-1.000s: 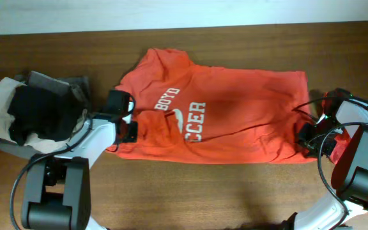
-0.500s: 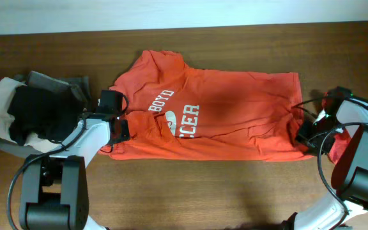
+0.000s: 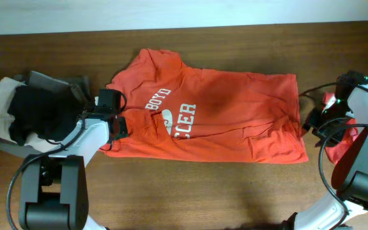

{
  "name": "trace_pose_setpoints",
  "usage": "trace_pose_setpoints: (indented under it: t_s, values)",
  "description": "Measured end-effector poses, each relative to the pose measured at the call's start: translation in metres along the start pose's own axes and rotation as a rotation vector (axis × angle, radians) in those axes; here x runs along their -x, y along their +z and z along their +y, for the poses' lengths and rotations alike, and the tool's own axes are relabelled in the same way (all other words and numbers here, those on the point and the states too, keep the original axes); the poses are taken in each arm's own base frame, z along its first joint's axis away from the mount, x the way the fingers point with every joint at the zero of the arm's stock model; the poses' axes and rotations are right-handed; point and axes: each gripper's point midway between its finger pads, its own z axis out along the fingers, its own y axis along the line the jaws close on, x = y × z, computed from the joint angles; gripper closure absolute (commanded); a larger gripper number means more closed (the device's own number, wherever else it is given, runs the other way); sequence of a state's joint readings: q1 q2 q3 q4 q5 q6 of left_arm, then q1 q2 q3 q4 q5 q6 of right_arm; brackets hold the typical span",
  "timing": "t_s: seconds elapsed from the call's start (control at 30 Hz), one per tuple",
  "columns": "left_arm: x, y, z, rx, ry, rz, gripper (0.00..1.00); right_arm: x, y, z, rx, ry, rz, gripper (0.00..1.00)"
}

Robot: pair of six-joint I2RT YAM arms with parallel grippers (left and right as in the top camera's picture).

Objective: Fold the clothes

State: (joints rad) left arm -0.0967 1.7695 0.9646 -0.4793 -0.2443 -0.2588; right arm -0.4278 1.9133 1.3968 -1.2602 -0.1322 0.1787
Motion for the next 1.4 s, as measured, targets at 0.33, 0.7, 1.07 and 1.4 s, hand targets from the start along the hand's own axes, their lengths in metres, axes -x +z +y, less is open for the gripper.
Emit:
trace_pose_setpoints:
  t_s: [0.33,0.7,1.07,1.4]
  values:
    - [-0.001,0.001,0.000,0.000,0.000,0.003,1.00,0.011,0.002,0.059,0.147,-0.238,-0.076,0.41]
    - [-0.001,0.001,-0.001,-0.006,0.001,0.005,1.00,0.043,0.000,0.045,-0.021,-0.207,-0.217,0.59]
    - [-0.001,0.001,-0.002,-0.007,0.001,0.006,1.00,0.033,0.032,0.046,0.024,-0.225,-0.186,0.66]
    - [-0.001,0.001,-0.002,-0.007,0.001,0.006,1.00,0.027,0.043,0.038,0.024,-0.222,-0.165,0.95]
